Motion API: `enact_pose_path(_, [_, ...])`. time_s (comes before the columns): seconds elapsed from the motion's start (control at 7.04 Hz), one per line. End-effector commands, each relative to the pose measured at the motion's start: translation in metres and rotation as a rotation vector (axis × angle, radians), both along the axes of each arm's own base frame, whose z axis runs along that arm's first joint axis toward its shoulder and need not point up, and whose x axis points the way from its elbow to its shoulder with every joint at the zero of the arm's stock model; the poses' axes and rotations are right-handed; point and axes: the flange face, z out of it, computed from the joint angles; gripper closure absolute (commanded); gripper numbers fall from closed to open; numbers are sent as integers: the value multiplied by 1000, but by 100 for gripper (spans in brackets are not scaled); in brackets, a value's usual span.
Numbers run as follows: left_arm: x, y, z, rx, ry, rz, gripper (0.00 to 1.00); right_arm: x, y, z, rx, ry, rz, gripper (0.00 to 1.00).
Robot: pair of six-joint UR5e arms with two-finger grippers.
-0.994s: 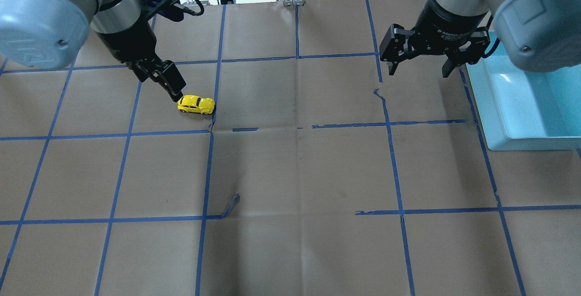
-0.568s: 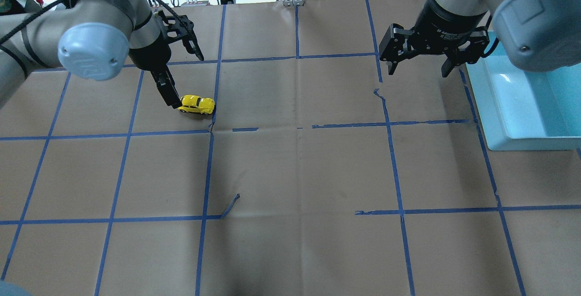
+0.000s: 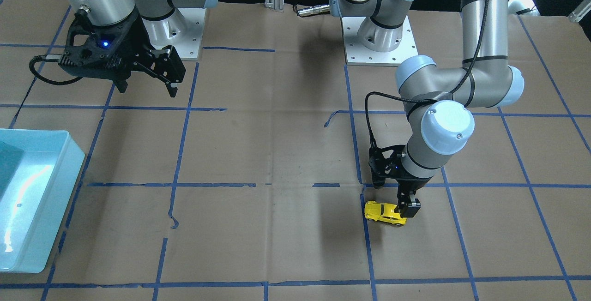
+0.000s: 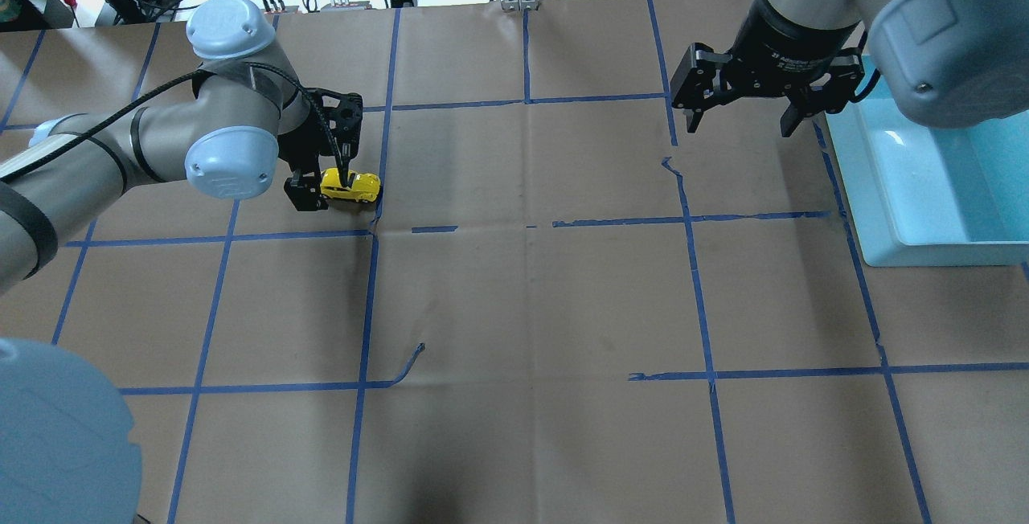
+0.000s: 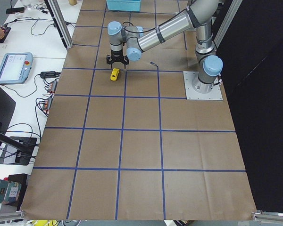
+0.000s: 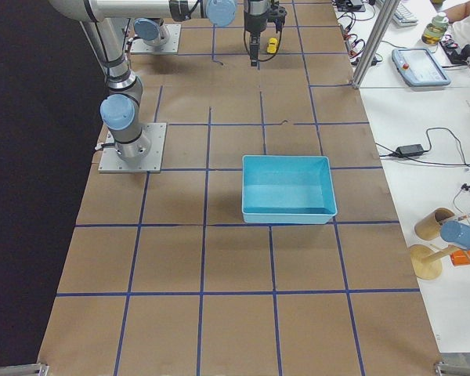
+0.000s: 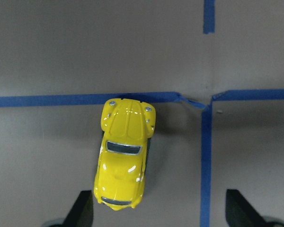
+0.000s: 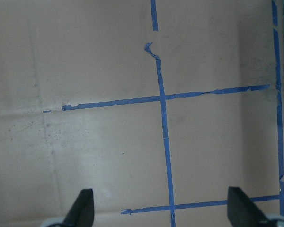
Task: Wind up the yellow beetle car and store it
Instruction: 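Close the left gripper on the yellow beetle car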
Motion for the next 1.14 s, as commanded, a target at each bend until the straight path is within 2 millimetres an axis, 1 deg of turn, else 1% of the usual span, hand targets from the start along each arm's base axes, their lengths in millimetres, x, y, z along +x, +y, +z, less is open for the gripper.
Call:
enact_pose_path(0.0, [2, -4, -15, 16, 5, -78, 6, 1, 0, 0, -4, 0, 2, 0])
enact_pose_path(0.14, [3, -11, -16, -32, 0, -91, 7, 1, 0, -1, -2, 0, 2, 0])
enact_pose_path(0.28, [1, -16, -21, -61, -2, -89, 8, 1, 0, -2, -4, -2, 3, 0])
enact_pose_path(0.43, [1, -18, -22, -75, -3, -80, 13, 1, 0, -2, -4, -2, 3, 0])
enact_pose_path(0.57, [1, -19, -33, -59, 1, -81, 16, 1, 0, -2, -2, -2, 3, 0])
enact_pose_path(0.71, [1, -20, -39, -53, 1, -81, 22, 1, 0, -2, -1, -3, 3, 0])
enact_pose_path(0.85, [1, -20, -41, -50, 3, -81, 24, 2, 0, -2, -1, -1, 5, 0])
enact_pose_path(0.99, [1, -20, -42, -49, 5, -81, 33, 2, 0, -2, -4, 0, 6, 0])
